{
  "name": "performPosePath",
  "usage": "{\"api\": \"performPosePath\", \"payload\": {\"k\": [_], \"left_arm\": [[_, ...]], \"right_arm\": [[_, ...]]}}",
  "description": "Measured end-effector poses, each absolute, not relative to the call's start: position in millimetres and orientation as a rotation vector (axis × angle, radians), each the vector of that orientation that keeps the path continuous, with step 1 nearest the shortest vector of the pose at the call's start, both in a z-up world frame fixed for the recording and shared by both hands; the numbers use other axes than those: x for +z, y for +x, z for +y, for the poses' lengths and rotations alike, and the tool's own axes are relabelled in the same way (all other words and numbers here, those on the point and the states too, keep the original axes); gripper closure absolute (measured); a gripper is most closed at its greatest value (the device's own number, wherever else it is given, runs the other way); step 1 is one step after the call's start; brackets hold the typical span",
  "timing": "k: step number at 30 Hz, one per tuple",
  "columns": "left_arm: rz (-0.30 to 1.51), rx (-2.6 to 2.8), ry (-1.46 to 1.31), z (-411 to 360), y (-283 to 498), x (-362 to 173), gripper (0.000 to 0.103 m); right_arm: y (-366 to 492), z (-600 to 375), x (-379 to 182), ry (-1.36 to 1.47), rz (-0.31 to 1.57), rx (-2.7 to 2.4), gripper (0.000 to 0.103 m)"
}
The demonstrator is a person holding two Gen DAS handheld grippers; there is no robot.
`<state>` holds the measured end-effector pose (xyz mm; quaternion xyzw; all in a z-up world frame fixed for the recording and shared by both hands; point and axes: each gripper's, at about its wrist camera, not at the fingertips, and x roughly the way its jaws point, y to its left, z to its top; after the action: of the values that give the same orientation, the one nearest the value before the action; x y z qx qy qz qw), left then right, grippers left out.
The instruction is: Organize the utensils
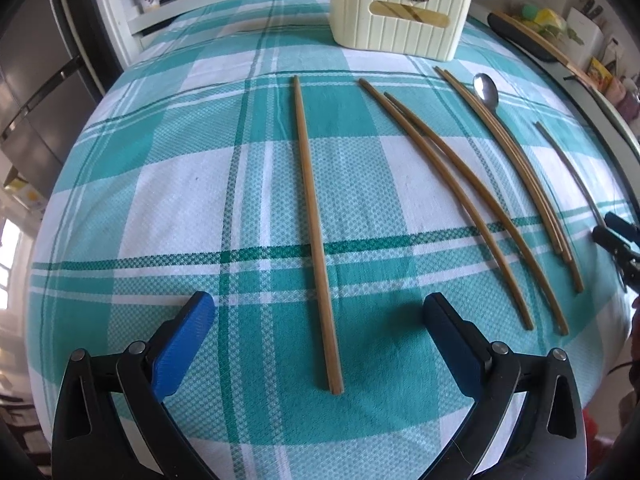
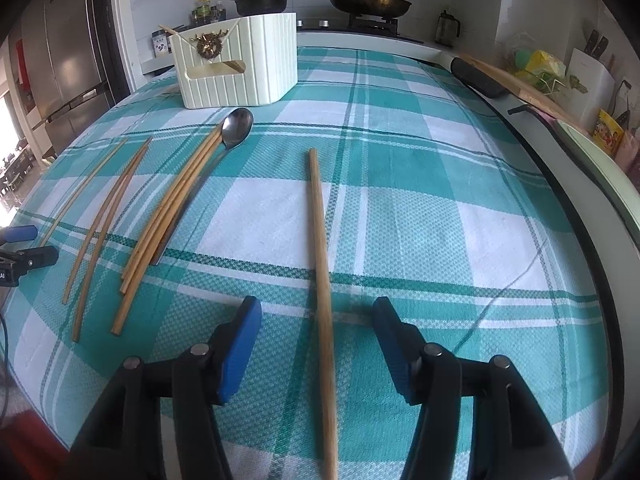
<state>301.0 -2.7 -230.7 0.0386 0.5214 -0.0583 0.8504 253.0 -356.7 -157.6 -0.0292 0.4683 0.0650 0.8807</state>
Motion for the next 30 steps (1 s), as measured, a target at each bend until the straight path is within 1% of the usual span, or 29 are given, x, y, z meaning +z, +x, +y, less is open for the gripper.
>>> {"api": "performPosePath", "payload": {"k": [6, 11, 15, 16, 18, 19, 22, 23, 25, 27, 28, 29, 30], "left_arm": [[1.105, -0.169, 0.076, 8, 308, -218, 0.001], [1.109, -0.19, 0.061, 21, 336, -210, 0.001], [1.125, -0.199, 0.049, 29, 364, -213, 0.002], [1.133, -0.199, 0.051, 30, 371, -214, 0.004], [1.152, -0.206, 0.053, 30, 385, -219, 0.012], [1.162, -0.206, 0.054, 30, 389, -221, 0.017], [1.171, -0.2, 0.078, 23, 404, -225, 0.022], [1.175, -0.202, 0.092, 19, 409, -225, 0.027], [1.176, -0.196, 0.113, 13, 417, -224, 0.032], [1.178, -0.192, 0.131, 6, 427, -223, 0.04], [1.177, -0.188, 0.135, 5, 431, -222, 0.046], [1.175, -0.181, 0.138, 3, 434, -221, 0.056], [1.169, -0.178, 0.139, 2, 439, -221, 0.066]], "right_arm": [[264, -364, -154, -0.069, 1.08, 0.22, 0.044], [279, -375, -152, -0.027, 1.175, 0.298, 0.046], [298, -373, -152, -0.04, 1.227, 0.324, 0.052], [302, -373, -152, -0.047, 1.234, 0.327, 0.057], [314, -370, -153, -0.071, 1.253, 0.336, 0.06], [320, -368, -153, -0.079, 1.258, 0.34, 0.062], [338, -361, -153, -0.111, 1.271, 0.346, 0.067], [342, -359, -154, -0.119, 1.273, 0.348, 0.069], [354, -354, -154, -0.141, 1.272, 0.346, 0.07], [369, -348, -155, -0.148, 1.267, 0.345, 0.071], [375, -346, -155, -0.151, 1.264, 0.342, 0.073], [380, -345, -155, -0.15, 1.262, 0.339, 0.078], [388, -344, -156, -0.145, 1.257, 0.329, 0.08]]}}
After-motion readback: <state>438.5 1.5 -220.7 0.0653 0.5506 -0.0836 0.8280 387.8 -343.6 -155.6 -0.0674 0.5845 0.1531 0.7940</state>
